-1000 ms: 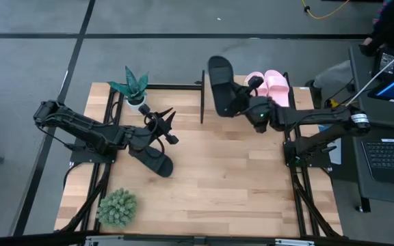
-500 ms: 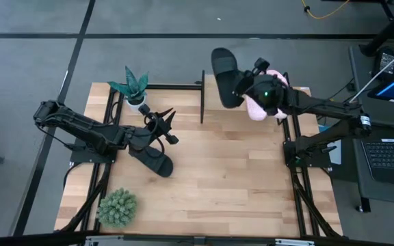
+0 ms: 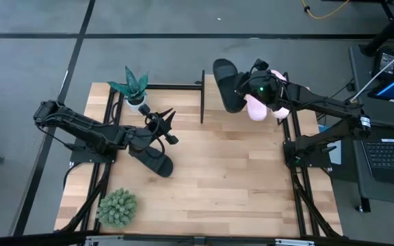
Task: Pick and place slides into the shelf
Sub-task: Put the top black slide on the shelf
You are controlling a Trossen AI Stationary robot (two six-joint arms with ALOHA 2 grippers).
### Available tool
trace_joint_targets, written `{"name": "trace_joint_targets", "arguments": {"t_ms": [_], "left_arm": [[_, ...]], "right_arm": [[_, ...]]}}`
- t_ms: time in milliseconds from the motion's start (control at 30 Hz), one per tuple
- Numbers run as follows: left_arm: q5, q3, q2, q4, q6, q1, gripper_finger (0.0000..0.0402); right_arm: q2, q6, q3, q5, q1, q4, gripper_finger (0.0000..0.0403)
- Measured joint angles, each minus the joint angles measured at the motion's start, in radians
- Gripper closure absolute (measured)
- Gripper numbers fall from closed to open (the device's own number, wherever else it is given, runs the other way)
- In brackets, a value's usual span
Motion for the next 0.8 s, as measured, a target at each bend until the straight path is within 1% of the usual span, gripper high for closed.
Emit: {"name": "trace_joint_targets", "arguments": {"t_ms": [200,367,567,800], "left_arm": [[0.0,0.0,0.0,0.0,-0.019,0.0,0.0349],[0.0,0.0,0.0,0.0,-0.02,0.0,0.0349],[0.0,0.0,0.0,0.0,-0.02,0.0,0.0349],[0.0,0.0,0.0,0.0,-0.02,0.0,0.0349]], "right_arm": [[-0.001,0.022,-0.008,0.001,-0.006,0.0,0.0397],[0.0,0.054,-0.085,0.005,-0.025,0.002,0.0397],[0.0,0.054,-0.198,0.01,-0.075,0.112,0.0397],[0.0,0.052,-0.27,0.0,-0.115,0.185,0.0397]]}}
